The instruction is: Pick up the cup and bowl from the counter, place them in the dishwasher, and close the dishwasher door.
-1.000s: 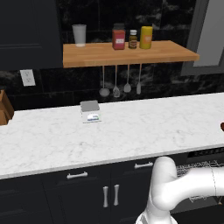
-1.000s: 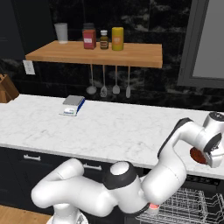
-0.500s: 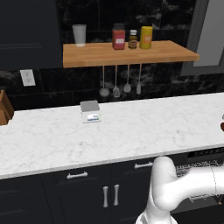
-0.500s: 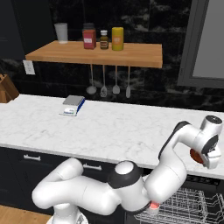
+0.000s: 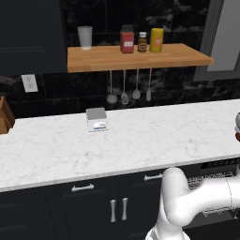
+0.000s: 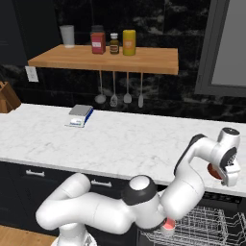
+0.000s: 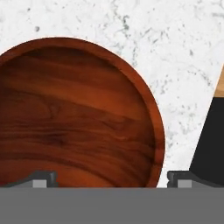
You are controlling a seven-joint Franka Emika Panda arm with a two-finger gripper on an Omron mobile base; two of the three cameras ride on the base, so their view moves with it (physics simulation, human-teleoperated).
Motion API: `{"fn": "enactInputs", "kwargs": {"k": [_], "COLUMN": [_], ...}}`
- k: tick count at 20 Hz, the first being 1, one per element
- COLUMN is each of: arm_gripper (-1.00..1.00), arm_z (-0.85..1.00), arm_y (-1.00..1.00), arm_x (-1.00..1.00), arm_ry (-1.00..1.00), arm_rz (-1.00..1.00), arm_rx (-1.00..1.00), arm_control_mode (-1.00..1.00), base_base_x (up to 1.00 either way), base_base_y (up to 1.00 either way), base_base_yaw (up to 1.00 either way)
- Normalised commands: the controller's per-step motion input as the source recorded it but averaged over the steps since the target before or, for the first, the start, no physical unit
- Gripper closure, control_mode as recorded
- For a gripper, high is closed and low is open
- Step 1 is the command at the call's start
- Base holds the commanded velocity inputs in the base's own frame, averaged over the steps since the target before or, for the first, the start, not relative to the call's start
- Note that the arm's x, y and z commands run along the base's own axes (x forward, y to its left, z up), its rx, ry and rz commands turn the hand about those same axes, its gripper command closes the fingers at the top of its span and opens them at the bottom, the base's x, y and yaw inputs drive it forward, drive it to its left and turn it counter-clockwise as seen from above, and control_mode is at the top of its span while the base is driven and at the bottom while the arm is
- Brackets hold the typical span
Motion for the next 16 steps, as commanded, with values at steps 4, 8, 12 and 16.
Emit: {"fn": "enactInputs", "kwargs": {"k": [4, 8, 12, 16], "arm_gripper": [-1.0, -1.0, 1.0, 1.0], "arm_z": [-0.23, -0.1, 0.0, 0.0], "arm_y": [0.0, 0.0, 0.0, 0.0], "arm_x": [0.01, 0.0, 0.0, 0.0], "arm_ry": [0.07, 0.07, 0.05, 0.01], "arm_rz": [0.0, 0.0, 0.0, 0.0], "arm_rx": [0.0, 0.0, 0.0, 0.0], "arm_control_mode": [-1.0, -1.0, -1.0, -1.0], "base_base_x": [0.0, 0.0, 0.0, 0.0], "base_base_y": [0.0, 0.0, 0.0, 0.0], "base_base_yaw": [0.0, 0.0, 0.0, 0.0]}}
